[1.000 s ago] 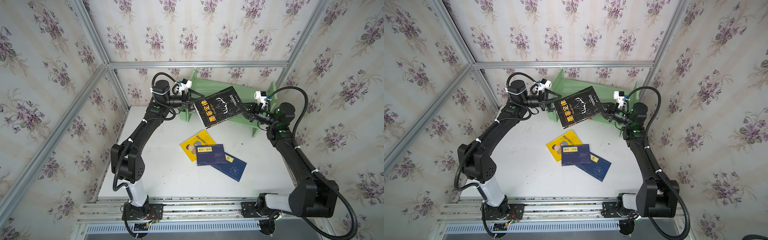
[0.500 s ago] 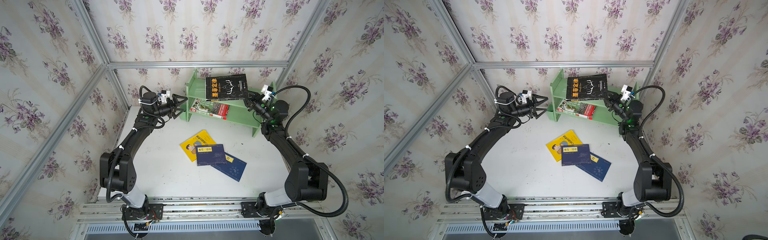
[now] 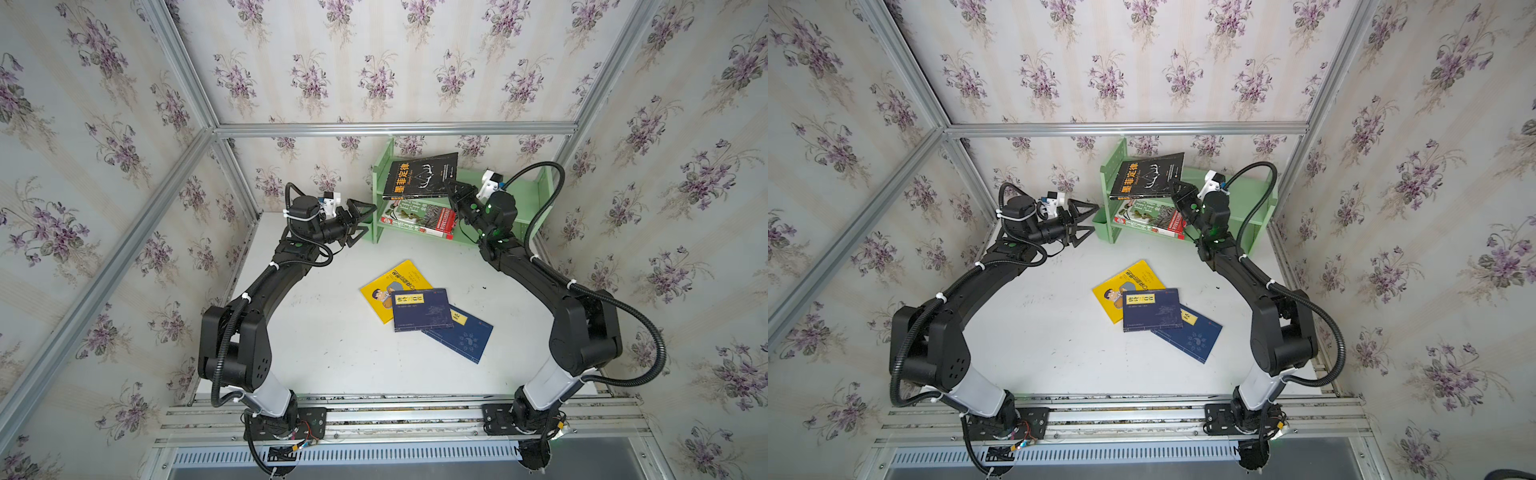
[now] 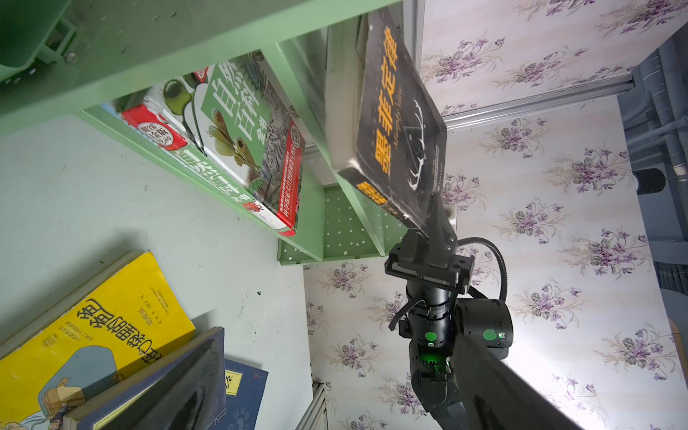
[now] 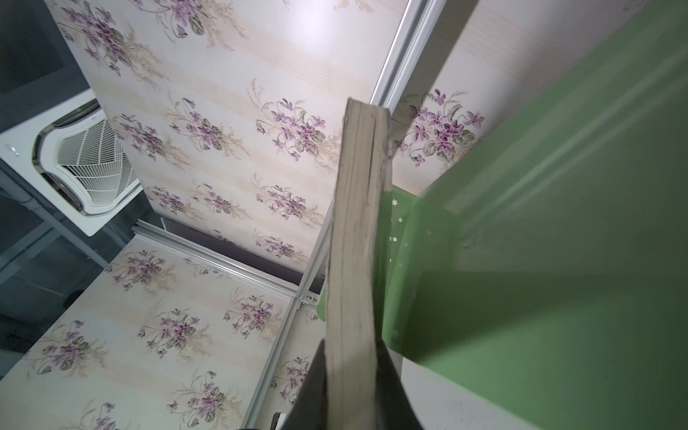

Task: Stacking books/files
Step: Place the book at the bookshelf.

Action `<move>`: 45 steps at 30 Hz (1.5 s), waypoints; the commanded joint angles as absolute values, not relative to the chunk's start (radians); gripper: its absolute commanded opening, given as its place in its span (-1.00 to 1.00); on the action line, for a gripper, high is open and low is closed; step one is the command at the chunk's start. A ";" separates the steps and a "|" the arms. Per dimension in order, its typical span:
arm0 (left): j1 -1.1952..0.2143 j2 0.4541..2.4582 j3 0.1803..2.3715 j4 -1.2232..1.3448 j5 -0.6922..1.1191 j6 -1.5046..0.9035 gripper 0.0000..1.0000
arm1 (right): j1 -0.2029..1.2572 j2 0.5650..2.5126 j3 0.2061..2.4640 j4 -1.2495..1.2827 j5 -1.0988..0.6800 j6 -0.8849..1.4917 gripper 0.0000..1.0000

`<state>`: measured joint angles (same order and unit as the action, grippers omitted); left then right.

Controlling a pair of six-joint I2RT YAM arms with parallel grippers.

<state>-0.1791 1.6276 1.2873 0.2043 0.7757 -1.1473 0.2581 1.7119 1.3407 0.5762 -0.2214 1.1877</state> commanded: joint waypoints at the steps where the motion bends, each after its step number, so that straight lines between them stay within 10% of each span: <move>1: -0.179 1.636 1.289 0.251 0.768 -1.157 0.99 | 0.275 1.733 1.383 0.650 -0.110 1.172 -1.00; 20: -0.215 1.874 1.516 0.273 0.610 -1.260 0.99 | 0.337 1.792 1.425 0.566 0.161 1.155 -1.00; 45: -0.256 2.005 1.681 0.225 0.461 -1.335 0.99 | 0.291 1.863 1.469 0.494 -0.070 1.258 -1.00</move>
